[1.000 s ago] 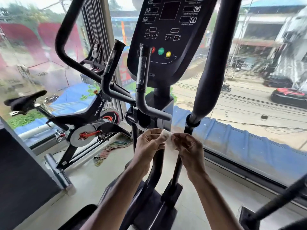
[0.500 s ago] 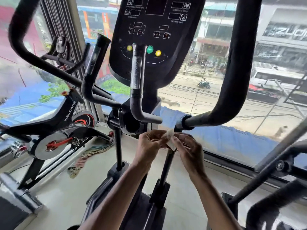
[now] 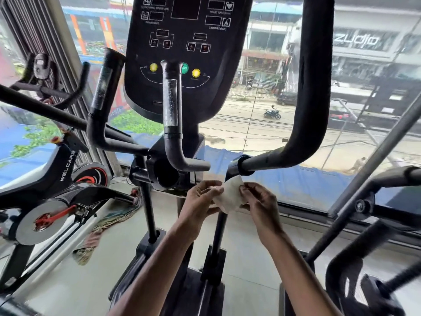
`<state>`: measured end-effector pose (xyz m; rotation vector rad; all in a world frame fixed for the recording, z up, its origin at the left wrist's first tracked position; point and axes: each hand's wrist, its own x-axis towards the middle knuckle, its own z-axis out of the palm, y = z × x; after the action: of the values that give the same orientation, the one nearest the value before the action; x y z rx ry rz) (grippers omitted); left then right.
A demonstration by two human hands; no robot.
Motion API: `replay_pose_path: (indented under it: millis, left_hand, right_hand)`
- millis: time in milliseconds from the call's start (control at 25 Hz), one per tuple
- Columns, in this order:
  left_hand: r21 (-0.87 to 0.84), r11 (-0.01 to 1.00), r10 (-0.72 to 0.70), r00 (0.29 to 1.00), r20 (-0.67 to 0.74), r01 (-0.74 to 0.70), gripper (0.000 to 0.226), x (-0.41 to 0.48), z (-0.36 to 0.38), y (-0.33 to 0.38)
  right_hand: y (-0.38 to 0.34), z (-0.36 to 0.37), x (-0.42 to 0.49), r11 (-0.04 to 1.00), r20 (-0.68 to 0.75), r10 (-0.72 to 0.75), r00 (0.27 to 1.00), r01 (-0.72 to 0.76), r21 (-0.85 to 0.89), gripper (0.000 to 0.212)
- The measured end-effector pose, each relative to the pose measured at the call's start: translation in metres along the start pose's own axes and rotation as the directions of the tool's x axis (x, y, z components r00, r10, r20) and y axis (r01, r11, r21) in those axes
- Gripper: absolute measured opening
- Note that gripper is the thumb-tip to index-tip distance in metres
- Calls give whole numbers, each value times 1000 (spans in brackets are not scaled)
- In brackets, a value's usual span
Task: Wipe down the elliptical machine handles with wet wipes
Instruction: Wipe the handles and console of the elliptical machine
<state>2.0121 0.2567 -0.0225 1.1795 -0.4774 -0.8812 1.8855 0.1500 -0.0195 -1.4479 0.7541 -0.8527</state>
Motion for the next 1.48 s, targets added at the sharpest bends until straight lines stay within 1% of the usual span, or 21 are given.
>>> replay_pose_path:
  millis: [40, 80, 160, 240, 280, 320, 360, 440, 520, 560, 680, 800, 880, 1000, 1120, 1240, 1320, 1360, 1400, 1440, 1480]
  left_hand:
    - [18, 1000, -20, 999, 49, 19, 28, 0, -1, 1]
    - [33, 999, -27, 996, 87, 24, 34, -1, -1, 3]
    - [31, 999, 15, 995, 98, -18, 28, 1, 0, 3]
    - [40, 996, 79, 997, 19, -80, 26, 3, 1, 0]
    - [64, 991, 120, 992, -29, -118, 27, 4, 3, -1]
    - [91, 984, 158, 985, -65, -152, 30, 5, 4, -2]
    - [114, 978, 186, 979, -85, -176, 32, 7, 4, -4]
    - [135, 974, 195, 977, -81, -184, 31, 8, 7, -4]
    - [155, 970, 199, 978, -62, -188, 27, 9, 8, -5]
    - [166, 967, 207, 977, -52, -195, 28, 10, 8, -5]
    - [171, 966, 199, 980, -25, -191, 40, 14, 6, -8]
    - [161, 974, 163, 987, -12, -159, 41, 14, 6, -8]
    - [163, 975, 152, 988, 12, -152, 45, 12, 6, -6]
    - [214, 958, 188, 982, 35, -191, 47, 12, 6, -3]
    - [295, 933, 213, 977, 17, -208, 43, 14, 5, -3]
    - [366, 899, 254, 967, 6, -238, 34, 14, 6, -2]
    - [425, 864, 296, 955, 10, -272, 23, 14, 6, 0]
    - [440, 853, 303, 953, 18, -280, 20, 14, 6, 2]
    - [424, 862, 294, 955, 29, -278, 18, 14, 6, 4]
    - [372, 890, 267, 963, 46, -264, 16, 14, 6, 6]
    - [299, 924, 227, 972, 67, -237, 22, 13, 8, 8]
  right_hand:
    - [-1, 0, 0, 1000, 24, 3, 1000, -3, 11, 14]
    - [-2, 1, -1, 1000, 43, 11, 999, -11, 20, 13]
    - [-5, 4, -1, 999, 38, 28, 999, -29, 34, 10]
    - [-6, 5, -1, 988, 23, 89, 996, -92, 123, 11]
    - [-7, 5, -3, 971, 48, 136, 989, -143, 189, 15]
    - [-7, 6, -4, 959, 78, 170, 982, -184, 215, 21]
    - [-6, 7, -5, 961, 90, 177, 980, -192, 199, 26]
    - [-3, 9, -4, 976, 46, 138, 989, -143, 162, 26]
    - [-2, 11, -3, 980, -18, 109, 994, -104, 172, 20]
    - [-2, 11, -3, 980, -26, 99, 995, -93, 177, 19]
    - [0, 10, -4, 990, 25, 54, 998, -57, 130, 13]
    - [-1, 5, -3, 993, 60, 56, 997, -62, 102, 23]
    - [-1, 3, -3, 996, 64, 40, 997, -45, 83, 22]
    - [1, 0, -1, 1000, 87, -13, 996, 11, 22, 32]
    - [5, -3, 5, 994, 37, -63, 997, 66, -82, 24]
    - [9, -6, 9, 969, 7, -157, 988, 155, -190, 18]
    - [9, -8, 10, 962, 13, -186, 983, 184, -203, 16]
    - [8, -8, 10, 967, 8, -174, 985, 172, -190, 13]
    - [7, -7, 11, 973, -2, -157, 988, 154, -172, 9]
    - [6, -6, 11, 976, -12, -154, 988, 150, -157, 7]
    - [6, -6, 11, 974, -27, -170, 985, 164, -154, 7]
